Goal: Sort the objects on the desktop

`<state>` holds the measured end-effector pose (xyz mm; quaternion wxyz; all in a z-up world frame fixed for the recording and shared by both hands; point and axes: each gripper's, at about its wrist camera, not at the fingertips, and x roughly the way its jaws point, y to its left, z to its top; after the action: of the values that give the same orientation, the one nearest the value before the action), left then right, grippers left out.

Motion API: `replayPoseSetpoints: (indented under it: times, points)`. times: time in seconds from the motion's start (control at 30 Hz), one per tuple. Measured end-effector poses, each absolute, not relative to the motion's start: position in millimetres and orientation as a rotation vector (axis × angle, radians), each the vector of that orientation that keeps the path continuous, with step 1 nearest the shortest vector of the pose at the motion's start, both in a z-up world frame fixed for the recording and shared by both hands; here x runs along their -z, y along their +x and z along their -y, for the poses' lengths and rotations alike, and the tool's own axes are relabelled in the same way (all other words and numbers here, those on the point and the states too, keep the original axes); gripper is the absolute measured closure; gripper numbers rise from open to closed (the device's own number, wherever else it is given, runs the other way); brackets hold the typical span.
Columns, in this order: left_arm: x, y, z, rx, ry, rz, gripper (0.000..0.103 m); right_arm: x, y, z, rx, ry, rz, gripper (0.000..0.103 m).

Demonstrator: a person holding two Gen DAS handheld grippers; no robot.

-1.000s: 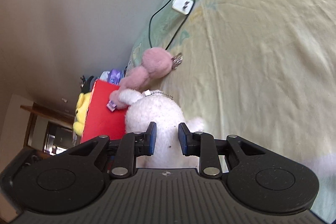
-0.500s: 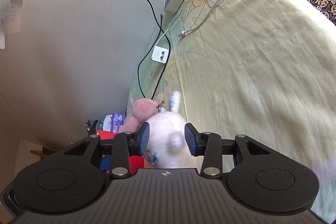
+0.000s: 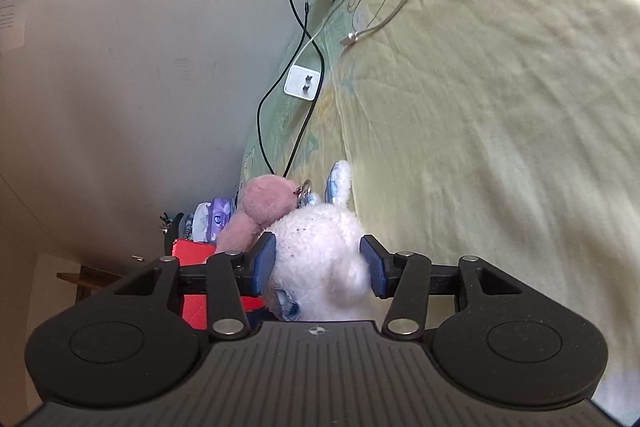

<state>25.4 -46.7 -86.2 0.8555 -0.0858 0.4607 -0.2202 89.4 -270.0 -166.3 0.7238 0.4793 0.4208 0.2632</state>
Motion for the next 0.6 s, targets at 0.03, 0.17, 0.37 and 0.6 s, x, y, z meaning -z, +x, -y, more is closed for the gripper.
replayPoseSetpoints:
  times: [0.03,0.17,0.37,0.6]
  points:
    - [87,27,46,0.46,-0.192,-0.971,0.013,166,89,270,-0.583,1.06,-0.929,0.054]
    - [89,30,41,0.466,-0.226,-0.987,0.012,165,87,270,-0.587,1.067,-0.934,0.054]
    - [86,28,40,0.477,-0.218,-1.0,0.013,165,73,273,-0.591,1.111,-0.96,0.054]
    - [82,16,36,0.476,-0.209,-1.019,0.013,159,50,266,-0.608,1.09,-0.98,0.055]
